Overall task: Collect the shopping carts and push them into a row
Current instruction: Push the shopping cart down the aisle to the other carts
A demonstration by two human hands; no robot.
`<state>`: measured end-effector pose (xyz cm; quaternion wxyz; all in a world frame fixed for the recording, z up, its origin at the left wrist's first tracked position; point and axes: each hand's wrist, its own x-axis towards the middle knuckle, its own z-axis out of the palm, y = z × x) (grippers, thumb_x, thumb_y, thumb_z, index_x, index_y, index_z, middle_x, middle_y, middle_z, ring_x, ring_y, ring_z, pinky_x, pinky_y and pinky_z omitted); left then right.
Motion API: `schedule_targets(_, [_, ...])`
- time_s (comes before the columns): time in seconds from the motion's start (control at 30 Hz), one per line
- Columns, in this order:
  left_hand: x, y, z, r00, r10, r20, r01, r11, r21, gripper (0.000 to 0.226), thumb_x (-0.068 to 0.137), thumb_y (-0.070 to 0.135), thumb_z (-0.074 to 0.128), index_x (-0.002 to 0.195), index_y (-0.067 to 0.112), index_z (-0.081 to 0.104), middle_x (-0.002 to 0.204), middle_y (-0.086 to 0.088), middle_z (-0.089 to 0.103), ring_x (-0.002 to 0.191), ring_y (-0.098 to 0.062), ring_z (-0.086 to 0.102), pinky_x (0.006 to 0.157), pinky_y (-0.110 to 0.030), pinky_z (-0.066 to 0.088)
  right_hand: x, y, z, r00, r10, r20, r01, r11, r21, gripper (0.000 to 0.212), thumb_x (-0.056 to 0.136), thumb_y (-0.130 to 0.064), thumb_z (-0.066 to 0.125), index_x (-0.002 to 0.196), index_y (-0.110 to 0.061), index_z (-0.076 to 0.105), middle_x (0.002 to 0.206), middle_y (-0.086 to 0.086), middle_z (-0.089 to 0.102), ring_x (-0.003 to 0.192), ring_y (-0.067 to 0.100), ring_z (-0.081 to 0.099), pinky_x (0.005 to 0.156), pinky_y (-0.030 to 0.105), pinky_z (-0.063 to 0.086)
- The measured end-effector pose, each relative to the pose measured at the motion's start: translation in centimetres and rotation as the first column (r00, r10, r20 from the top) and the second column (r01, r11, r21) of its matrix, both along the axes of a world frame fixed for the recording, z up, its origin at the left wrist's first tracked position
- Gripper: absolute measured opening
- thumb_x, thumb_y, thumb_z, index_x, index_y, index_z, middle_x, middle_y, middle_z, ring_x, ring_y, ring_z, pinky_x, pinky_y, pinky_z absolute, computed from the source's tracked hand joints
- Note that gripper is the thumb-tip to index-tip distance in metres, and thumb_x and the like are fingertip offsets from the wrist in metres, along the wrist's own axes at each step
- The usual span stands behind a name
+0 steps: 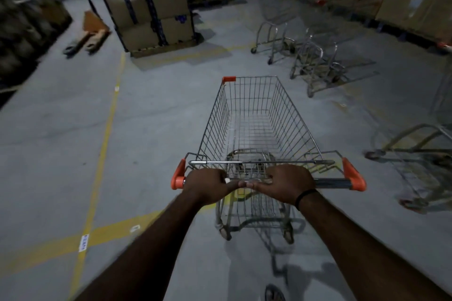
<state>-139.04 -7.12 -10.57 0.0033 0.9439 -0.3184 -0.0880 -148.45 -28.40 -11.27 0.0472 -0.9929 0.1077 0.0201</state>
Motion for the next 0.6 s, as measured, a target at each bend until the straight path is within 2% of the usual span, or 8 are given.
schedule_targets(0.1, [2.6,-0.8,0.0,0.996,0.085,0.01,-0.085,0.996,-0.018,0.081,0.075,0.097,0.023,0.063,0.021,0.049,0.061,0.005,0.054,0.069,-0.021,0.058,0.066,-0.032,0.042,3.0,-0.5,0.2,0.993,-0.115,-0.003,0.114,0.989,-0.092,0.126,0.044,-0.112,0.004,0.107,-0.027,0.074,0.116,0.003,0.071,0.118,0.029,0.059,0.107,0.054,0.028])
schedule_targets(0.23, [5.8,-1.9,0.0,0.985,0.167,0.045,-0.166,0.985,-0.041,0.077,0.077,0.095,0.026,0.062,0.023,0.046,0.075,0.001,0.068,0.08,-0.021,0.068,0.072,-0.033,0.042,8.0,-1.6,0.3,0.992,-0.116,-0.055,0.113,0.993,-0.046,0.131,0.042,-0.112,0.005,0.127,-0.032,0.065,0.132,0.002,0.064,0.127,0.033,0.05,0.109,0.061,0.024])
schedule_targets(0.47, [12.2,-3.4,0.0,0.958,0.259,0.119,-0.265,0.964,0.031,0.088,0.072,0.098,0.019,0.076,0.021,0.062,0.079,-0.001,0.072,0.086,-0.022,0.069,0.078,-0.036,0.041,17.3,-3.7,0.9,0.997,0.061,-0.052,-0.063,0.997,-0.045,0.124,0.044,-0.113,0.011,0.114,-0.029,0.071,0.112,0.0,0.073,0.11,0.027,0.063,0.099,0.047,0.038])
schedule_targets(0.6, [16.9,-3.3,-0.1,0.944,0.294,0.146,-0.301,0.954,0.021,0.087,0.075,0.096,0.021,0.077,0.02,0.063,0.078,-0.002,0.072,0.086,-0.022,0.07,0.078,-0.034,0.042,23.8,-4.0,1.1,0.984,0.154,-0.092,-0.158,0.987,-0.041,0.121,0.041,-0.113,0.007,0.09,-0.023,0.072,0.093,0.001,0.073,0.093,0.024,0.068,0.094,0.042,0.047])
